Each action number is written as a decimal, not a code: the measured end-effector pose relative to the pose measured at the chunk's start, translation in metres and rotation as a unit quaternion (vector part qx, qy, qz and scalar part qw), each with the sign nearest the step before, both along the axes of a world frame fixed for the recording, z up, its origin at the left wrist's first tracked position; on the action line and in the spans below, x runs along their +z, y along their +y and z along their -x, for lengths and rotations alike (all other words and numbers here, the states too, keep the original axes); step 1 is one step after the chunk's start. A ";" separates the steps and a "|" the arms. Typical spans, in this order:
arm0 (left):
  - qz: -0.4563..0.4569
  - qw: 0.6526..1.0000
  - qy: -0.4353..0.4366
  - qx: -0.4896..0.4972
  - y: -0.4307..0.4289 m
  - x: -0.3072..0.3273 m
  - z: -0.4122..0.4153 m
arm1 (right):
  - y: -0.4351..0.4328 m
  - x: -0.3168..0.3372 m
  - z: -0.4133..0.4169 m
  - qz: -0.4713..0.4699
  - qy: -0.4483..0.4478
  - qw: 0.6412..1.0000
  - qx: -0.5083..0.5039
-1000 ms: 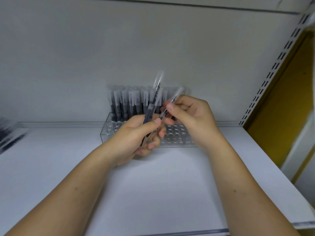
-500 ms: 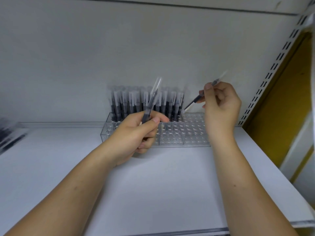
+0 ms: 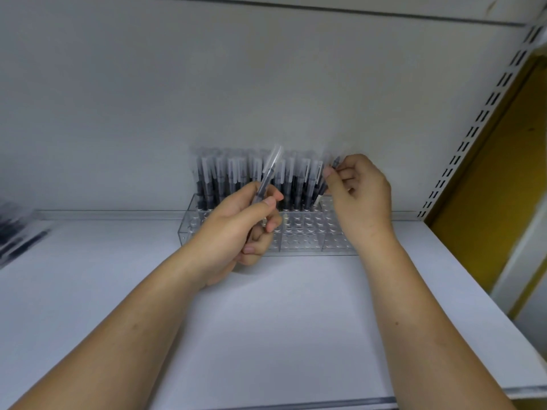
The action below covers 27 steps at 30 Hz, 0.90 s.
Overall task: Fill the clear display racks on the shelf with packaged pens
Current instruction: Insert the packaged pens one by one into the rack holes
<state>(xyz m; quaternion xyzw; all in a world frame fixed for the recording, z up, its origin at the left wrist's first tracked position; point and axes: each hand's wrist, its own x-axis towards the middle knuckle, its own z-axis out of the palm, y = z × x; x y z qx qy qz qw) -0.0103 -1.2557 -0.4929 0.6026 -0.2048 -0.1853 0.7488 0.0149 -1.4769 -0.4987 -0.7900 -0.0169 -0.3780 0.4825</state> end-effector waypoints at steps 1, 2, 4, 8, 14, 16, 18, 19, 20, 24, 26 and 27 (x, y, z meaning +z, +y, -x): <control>-0.001 1.000 -0.002 0.001 0.000 0.000 0.000 | 0.000 -0.001 -0.001 0.012 0.008 1.000 -0.005; -0.002 1.000 -0.002 0.005 0.000 0.000 0.000 | 0.000 -0.003 -0.001 0.024 0.017 1.000 -0.011; -0.004 1.000 0.004 0.013 0.000 0.000 0.001 | 0.000 -0.005 -0.002 0.047 0.037 0.998 -0.023; -0.008 1.000 0.003 0.022 0.001 0.000 0.000 | -0.001 -0.005 -0.002 0.062 0.047 0.996 -0.040; -0.038 0.999 -0.020 0.032 -0.001 -0.004 -0.001 | -0.001 -0.002 0.000 0.075 0.054 0.995 -0.047; -0.043 0.998 -0.026 0.029 -0.001 -0.004 -0.002 | 0.000 -0.001 0.001 0.088 0.054 0.993 -0.048; -0.046 0.998 -0.029 0.027 -0.001 -0.005 -0.002 | 0.002 0.001 0.001 0.097 0.058 0.992 -0.053; -0.047 0.998 -0.030 0.028 -0.001 -0.005 -0.002 | 0.003 0.002 0.002 0.096 0.063 0.992 -0.057; -0.047 0.998 -0.030 0.028 -0.001 -0.005 -0.002 | 0.003 0.002 0.002 0.092 0.069 0.991 -0.060; -0.048 0.998 -0.031 0.029 -0.001 -0.005 -0.002 | 0.003 0.002 0.004 0.079 0.097 0.991 -0.052; -0.051 0.998 -0.031 0.031 -0.001 -0.005 -0.003 | 0.003 0.001 0.004 0.078 0.105 0.990 -0.048; -0.051 0.998 -0.031 0.031 -0.001 -0.005 -0.003 | 0.003 0.000 0.005 0.077 0.107 0.990 -0.048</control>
